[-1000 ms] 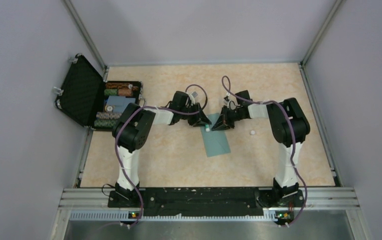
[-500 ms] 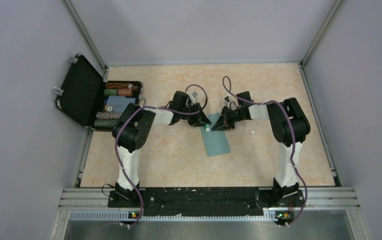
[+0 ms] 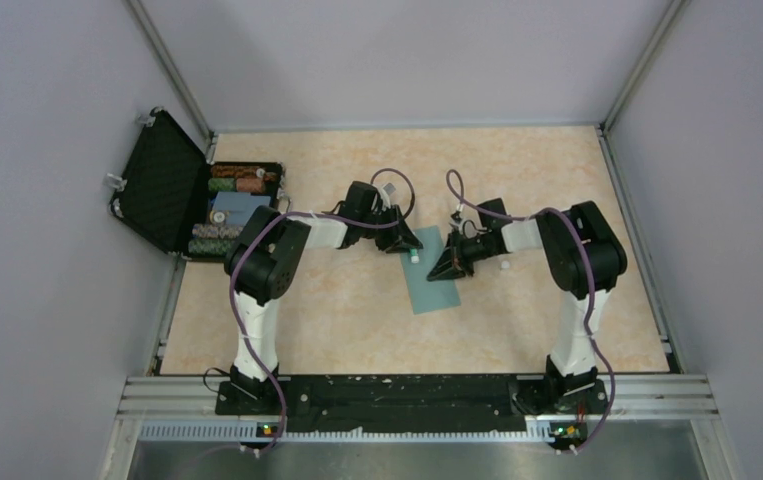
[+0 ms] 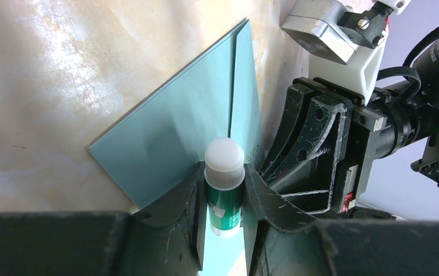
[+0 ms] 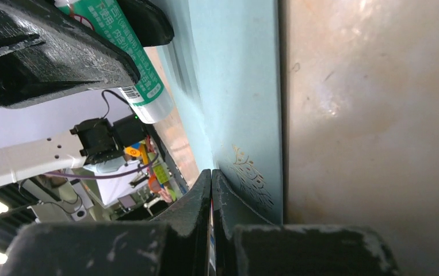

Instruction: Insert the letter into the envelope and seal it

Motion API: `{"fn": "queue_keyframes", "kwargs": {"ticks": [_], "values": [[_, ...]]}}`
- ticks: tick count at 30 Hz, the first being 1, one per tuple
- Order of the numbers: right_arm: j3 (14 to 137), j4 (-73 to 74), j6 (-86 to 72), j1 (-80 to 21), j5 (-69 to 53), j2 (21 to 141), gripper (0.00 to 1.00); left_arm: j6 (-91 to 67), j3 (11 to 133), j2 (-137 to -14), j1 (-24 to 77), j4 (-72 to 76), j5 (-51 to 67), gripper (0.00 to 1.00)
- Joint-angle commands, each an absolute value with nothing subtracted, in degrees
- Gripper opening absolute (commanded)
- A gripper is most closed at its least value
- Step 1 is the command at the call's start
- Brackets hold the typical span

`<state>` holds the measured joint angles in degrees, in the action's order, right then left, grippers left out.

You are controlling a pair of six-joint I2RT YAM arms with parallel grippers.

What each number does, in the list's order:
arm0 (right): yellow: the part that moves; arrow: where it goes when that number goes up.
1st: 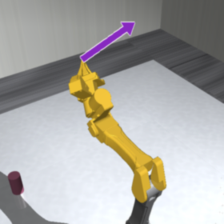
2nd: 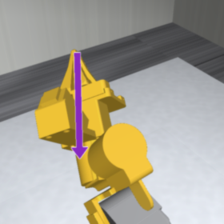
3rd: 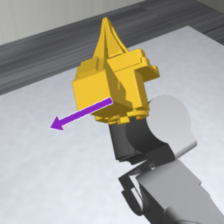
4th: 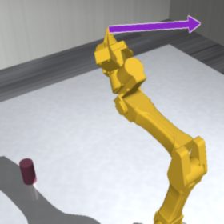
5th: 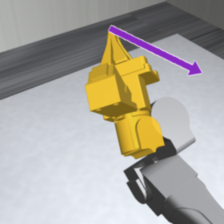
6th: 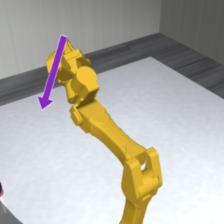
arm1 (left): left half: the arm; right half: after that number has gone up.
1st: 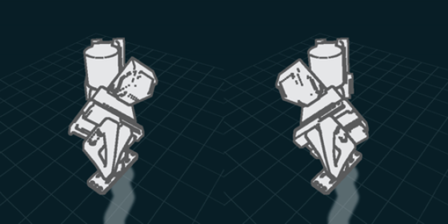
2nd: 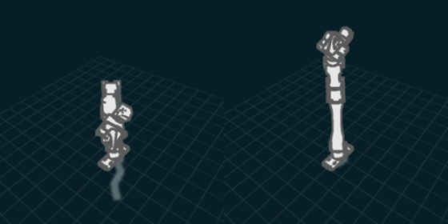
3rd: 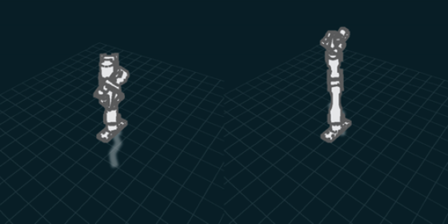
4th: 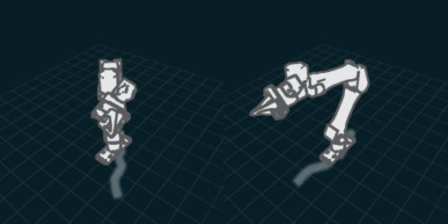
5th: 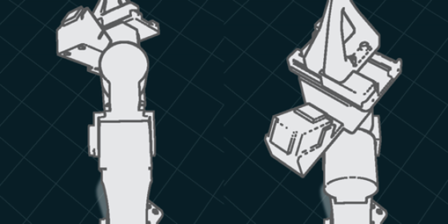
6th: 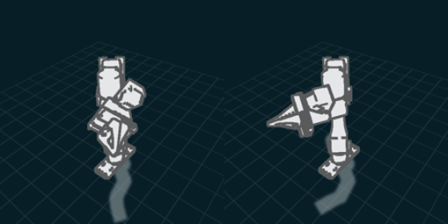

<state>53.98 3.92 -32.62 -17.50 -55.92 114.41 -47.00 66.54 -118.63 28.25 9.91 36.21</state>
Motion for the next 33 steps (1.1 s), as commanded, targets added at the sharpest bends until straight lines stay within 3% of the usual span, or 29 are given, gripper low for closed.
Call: {"fn": "queue_keyframes", "kwargs": {"ticks": [1,19,33], "values": [[53.8,3.2,-32.6,-17.4,-52.9,112.4,0.0,-44.5,66.1,-119.8,28.8,4.9,31.1,0.0],[68.1,3.9,-31.3,-16.2,-50.4,122.5,0.0,-42.6,65.0,-118.8,28.8,3.8,31.3,0.0],[55.4,4.2,-30.7,-15.8,-54.2,115.7,0.0,-42.1,65.7,-118.7,28.7,3.3,30.6,0.0]]}}
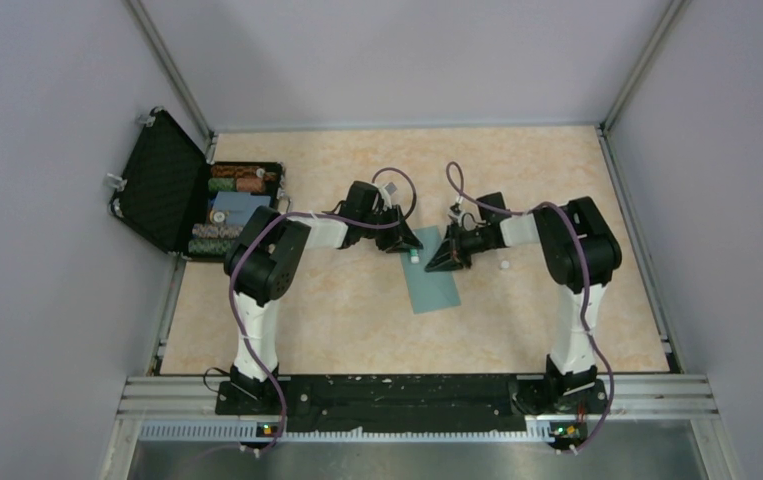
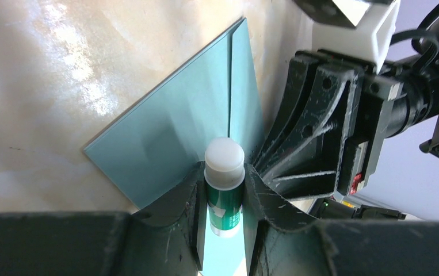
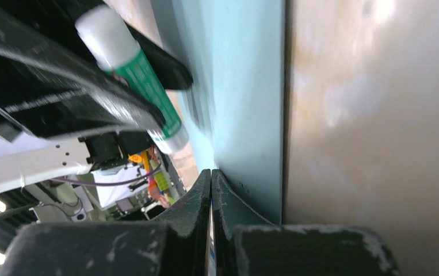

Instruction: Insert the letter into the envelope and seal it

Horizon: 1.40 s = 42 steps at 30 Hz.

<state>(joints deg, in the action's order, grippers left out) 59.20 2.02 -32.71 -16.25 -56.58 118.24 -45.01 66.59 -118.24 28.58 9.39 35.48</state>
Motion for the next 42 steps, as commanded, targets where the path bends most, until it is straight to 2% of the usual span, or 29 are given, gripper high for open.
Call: {"fn": "queue_keyframes", "kwargs": {"ticks": [1,9,17,24,37,42], "values": [[54.8,4.2,-30.6,-15.7,-54.3,115.2,0.0,-42.1,65.8,-118.7,28.7,3.3,30.6,0.0],[53.2,4.3,-30.1,-15.0,-53.5,113.4,0.0,-42.1,65.8,-118.8,28.8,3.4,30.7,0.0],[63.3,6.6,-28.9,-13.1,-52.7,118.8,0.0,-42.1,65.1,-118.7,29.1,3.5,31.0,0.0],[67.0,6.3,-28.9,-13.0,-51.7,121.0,0.0,-42.3,65.2,-118.9,29.5,3.6,31.4,0.0],[54.6,8.1,-27.9,-13.9,-52.8,113.3,0.0,-42.8,66.6,-120.1,29.6,3.6,31.3,0.0],[55.2,7.7,-28.4,-13.8,-52.5,113.8,0.0,-42.9,66.7,-120.3,29.6,3.6,31.4,0.0]]}}
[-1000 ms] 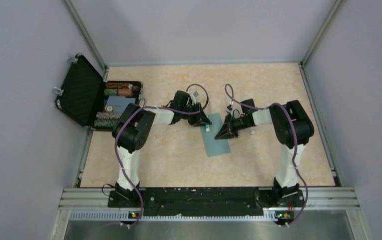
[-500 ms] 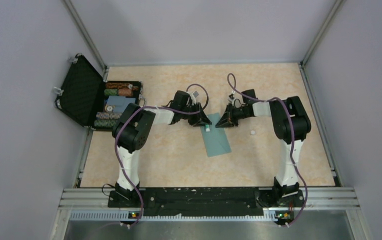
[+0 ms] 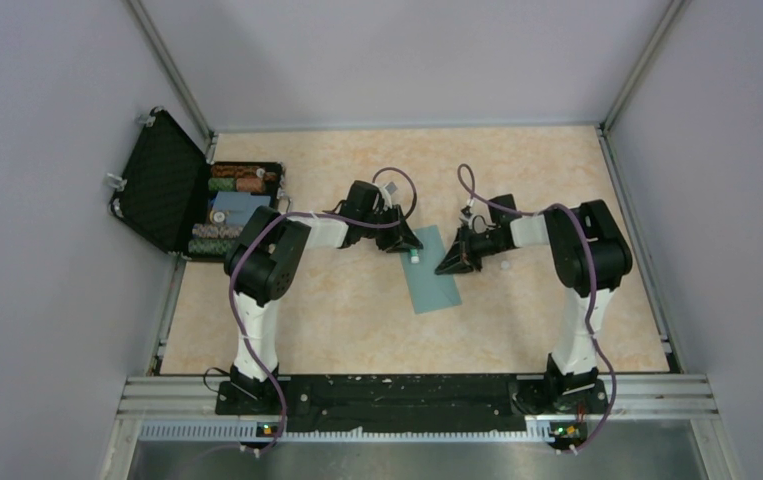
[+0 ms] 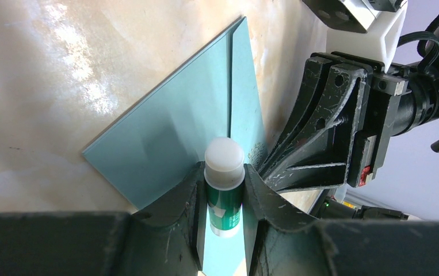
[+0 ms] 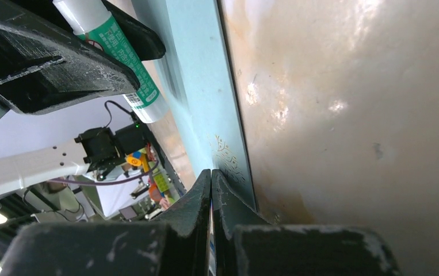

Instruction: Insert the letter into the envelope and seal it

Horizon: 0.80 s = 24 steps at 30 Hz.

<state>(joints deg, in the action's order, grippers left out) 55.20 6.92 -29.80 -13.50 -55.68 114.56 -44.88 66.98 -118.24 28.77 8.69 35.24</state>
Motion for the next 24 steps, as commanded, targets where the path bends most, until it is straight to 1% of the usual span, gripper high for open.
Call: {"fn": "queue_keyframes", "kwargs": {"ticks": [1,10,14,16,24], "values": [[56.0,7.2,-28.9,-13.8,-52.4,114.3,0.0,-43.0,66.7,-120.3,29.6,3.6,31.4,0.0],[68.1,6.7,-29.4,-14.3,-50.4,121.6,0.0,-42.3,66.0,-119.8,30.2,3.4,31.5,0.0],[70.8,8.2,-28.1,-14.5,-49.9,123.0,0.0,-42.3,65.7,-119.3,30.5,3.0,31.4,0.0],[70.0,8.5,-27.9,-14.7,-50.1,122.6,0.0,-42.2,65.6,-119.1,30.4,3.0,31.4,0.0],[59.6,6.1,-30.6,-17.5,-52.3,117.3,0.0,-42.1,66.3,-119.6,30.3,2.9,31.2,0.0]]}}
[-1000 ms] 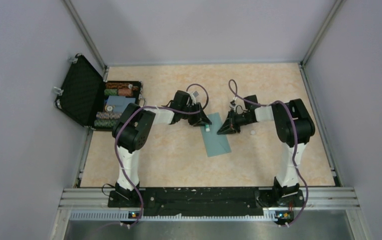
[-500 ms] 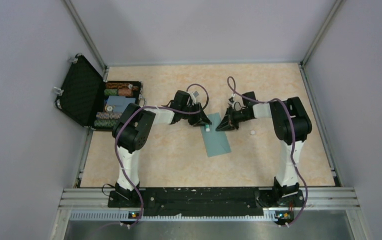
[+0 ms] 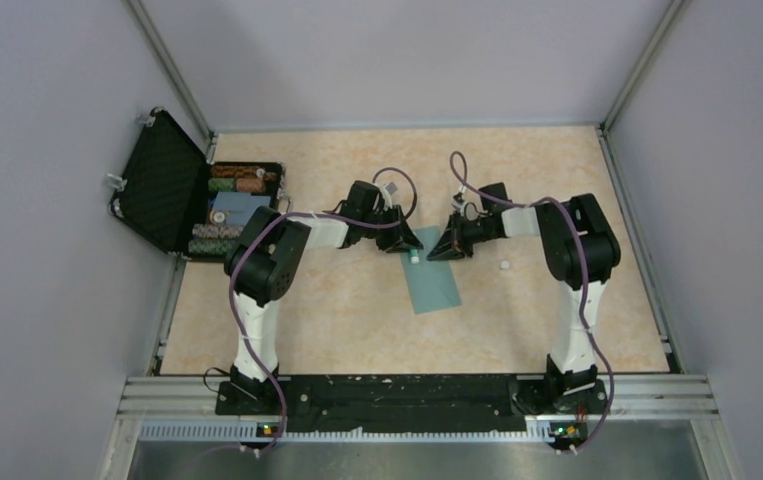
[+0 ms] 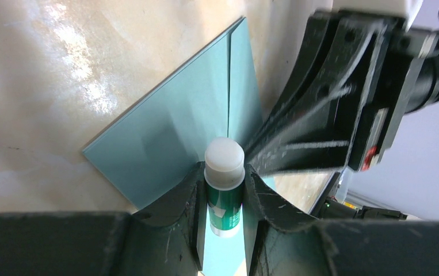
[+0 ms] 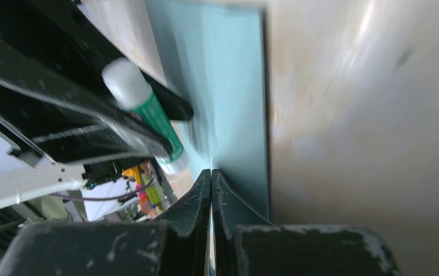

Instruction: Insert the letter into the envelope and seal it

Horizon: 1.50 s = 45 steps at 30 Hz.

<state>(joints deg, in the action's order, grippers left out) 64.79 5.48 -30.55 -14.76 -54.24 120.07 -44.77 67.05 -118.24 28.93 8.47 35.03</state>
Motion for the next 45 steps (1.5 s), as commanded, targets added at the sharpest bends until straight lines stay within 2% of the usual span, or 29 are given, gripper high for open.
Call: {"fn": "queue_keyframes", "kwargs": {"ticks": [1,15,18,21,26,31,34,37,39,41,43,45], "values": [[58.9,6.0,-30.9,-17.8,-52.4,116.8,0.0,-42.0,66.4,-119.7,30.3,2.9,31.2,0.0],[58.2,12.3,-25.8,-18.0,-50.3,112.2,0.0,-39.3,68.4,-119.7,30.2,1.1,30.3,0.0],[56.8,12.9,-25.2,-17.9,-54.2,107.1,0.0,-38.3,70.8,-120.3,30.2,0.6,30.1,0.0],[62.9,10.4,-26.8,-16.7,-62.2,102.8,0.0,-36.5,72.5,-119.7,30.2,0.3,30.1,0.0],[77.0,18.4,-17.6,-12.5,-64.2,95.2,0.0,-36.3,74.9,-116.1,29.9,0.6,31.0,0.0],[74.6,22.8,-14.2,-3.3,-60.4,84.7,0.0,-34.1,81.9,-111.1,28.9,-1.9,33.8,0.0],[74.8,30.9,-8.1,5.0,-59.9,80.6,0.0,-29.2,90.2,-109.8,27.1,-6.0,36.5,0.0],[77.3,39.1,-1.8,10.1,-55.8,79.6,0.08,-20.2,98.7,-109.7,25.0,-11.9,37.7,0.0],[77.6,39.7,-1.4,11.6,-53.0,78.4,0.15,-13.2,100.0,-107.1,24.2,-12.1,35.6,0.0],[77.2,37.5,-2.2,11.8,-52.0,75.8,0.22,-12.6,95.0,-100.6,24.2,-2.2,34.4,0.0],[74.2,28.8,-6.6,11.7,-53.7,71.1,0.29,-17.4,87.4,-93.1,24.4,10.0,35.5,0.0],[66.6,11.8,-13.0,11.7,-59.3,64.5,0.42,-20.0,82.8,-87.0,25.3,13.3,37.4,0.0]]}}
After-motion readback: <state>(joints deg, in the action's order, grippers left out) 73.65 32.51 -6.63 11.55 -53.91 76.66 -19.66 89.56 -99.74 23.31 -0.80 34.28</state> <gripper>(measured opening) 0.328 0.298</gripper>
